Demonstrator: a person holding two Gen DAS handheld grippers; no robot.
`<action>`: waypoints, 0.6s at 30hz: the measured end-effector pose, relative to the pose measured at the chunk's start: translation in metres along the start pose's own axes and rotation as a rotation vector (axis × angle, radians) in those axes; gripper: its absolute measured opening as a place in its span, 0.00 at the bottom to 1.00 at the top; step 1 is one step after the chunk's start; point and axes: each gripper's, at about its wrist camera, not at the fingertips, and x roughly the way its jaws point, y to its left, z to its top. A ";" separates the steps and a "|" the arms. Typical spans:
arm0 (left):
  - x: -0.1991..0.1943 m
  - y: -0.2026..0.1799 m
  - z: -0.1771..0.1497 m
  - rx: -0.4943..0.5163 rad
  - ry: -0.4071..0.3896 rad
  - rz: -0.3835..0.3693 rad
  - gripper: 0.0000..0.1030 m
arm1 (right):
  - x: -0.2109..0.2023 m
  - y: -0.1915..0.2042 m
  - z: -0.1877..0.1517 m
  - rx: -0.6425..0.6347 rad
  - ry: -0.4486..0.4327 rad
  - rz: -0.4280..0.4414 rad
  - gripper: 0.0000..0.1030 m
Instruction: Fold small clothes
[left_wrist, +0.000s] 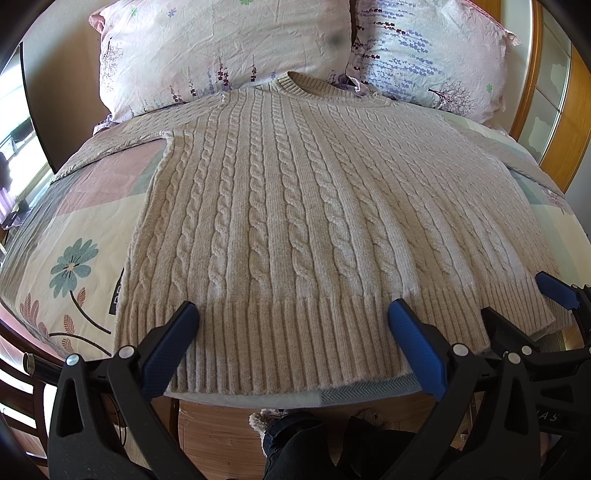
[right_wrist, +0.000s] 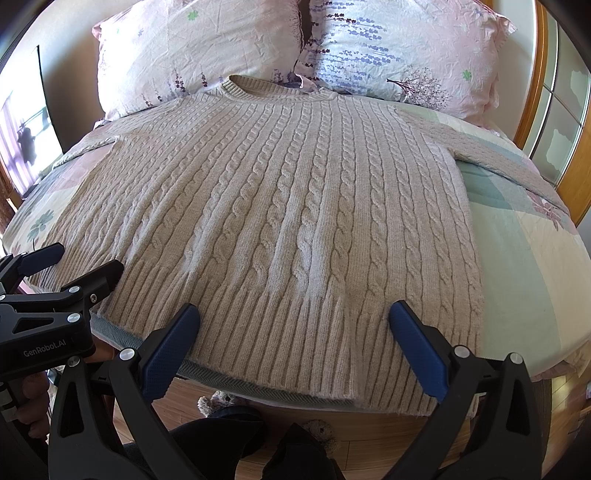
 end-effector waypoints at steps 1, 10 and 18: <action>0.000 0.000 0.000 0.000 0.000 0.000 0.98 | 0.000 0.000 0.000 0.000 0.000 0.000 0.99; 0.001 -0.001 0.002 0.010 0.026 -0.011 0.98 | 0.001 -0.001 0.001 -0.024 -0.002 0.018 0.99; 0.000 0.003 0.021 0.032 0.040 -0.035 0.98 | -0.010 -0.058 0.035 0.033 -0.033 0.116 0.99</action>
